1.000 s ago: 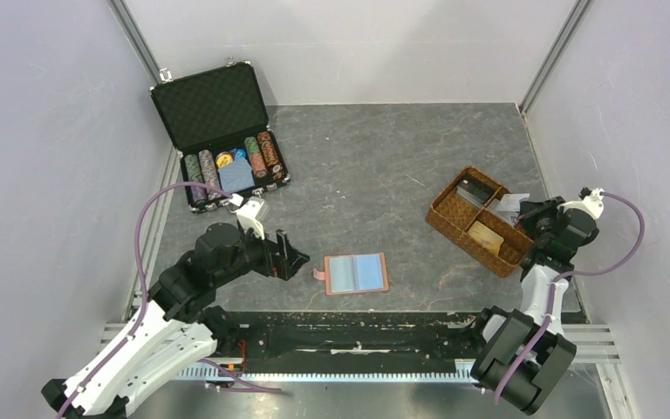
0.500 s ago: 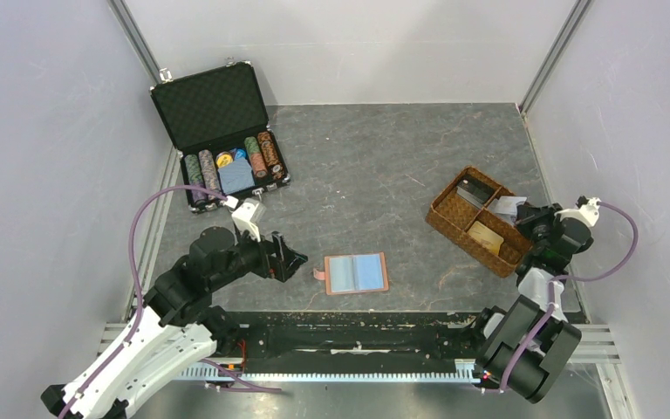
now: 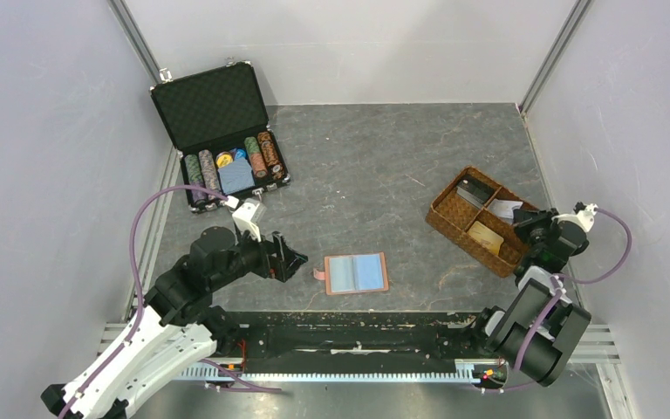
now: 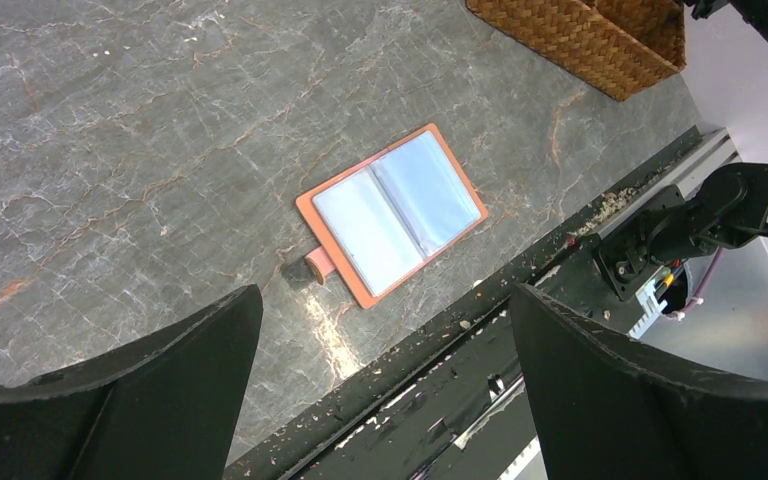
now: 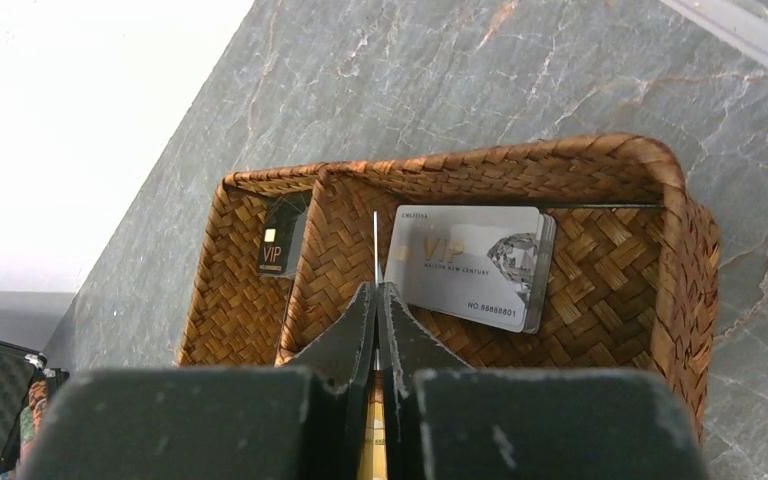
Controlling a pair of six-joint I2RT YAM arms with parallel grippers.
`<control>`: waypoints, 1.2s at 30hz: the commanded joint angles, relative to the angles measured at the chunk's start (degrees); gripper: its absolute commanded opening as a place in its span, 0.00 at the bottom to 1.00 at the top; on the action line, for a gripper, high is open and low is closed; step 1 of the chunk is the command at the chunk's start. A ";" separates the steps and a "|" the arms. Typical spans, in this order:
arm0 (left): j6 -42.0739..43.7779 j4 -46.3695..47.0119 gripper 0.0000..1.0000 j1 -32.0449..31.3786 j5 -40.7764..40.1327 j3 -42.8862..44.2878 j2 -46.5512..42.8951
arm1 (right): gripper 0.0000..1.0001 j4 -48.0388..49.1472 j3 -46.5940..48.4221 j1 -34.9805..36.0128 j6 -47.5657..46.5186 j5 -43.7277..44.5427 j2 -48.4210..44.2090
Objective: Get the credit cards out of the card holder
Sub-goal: Place the credit card in the storage box.
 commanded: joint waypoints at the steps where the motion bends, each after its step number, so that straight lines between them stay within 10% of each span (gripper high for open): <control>1: 2.74 1.43 1.00 0.06 -0.10 -0.05 0.67 | 0.00 5.52 -0.56 -0.36 0.87 0.26 2.00; 17: 2.88 1.43 1.00 0.05 -0.17 0.02 0.79 | 0.04 8.10 -0.67 -0.34 2.18 -0.95 7.21; 36: 2.71 1.61 1.00 0.03 0.35 0.00 2.05 | 0.28 -13.12 9.02 0.28 -7.80 3.77 8.03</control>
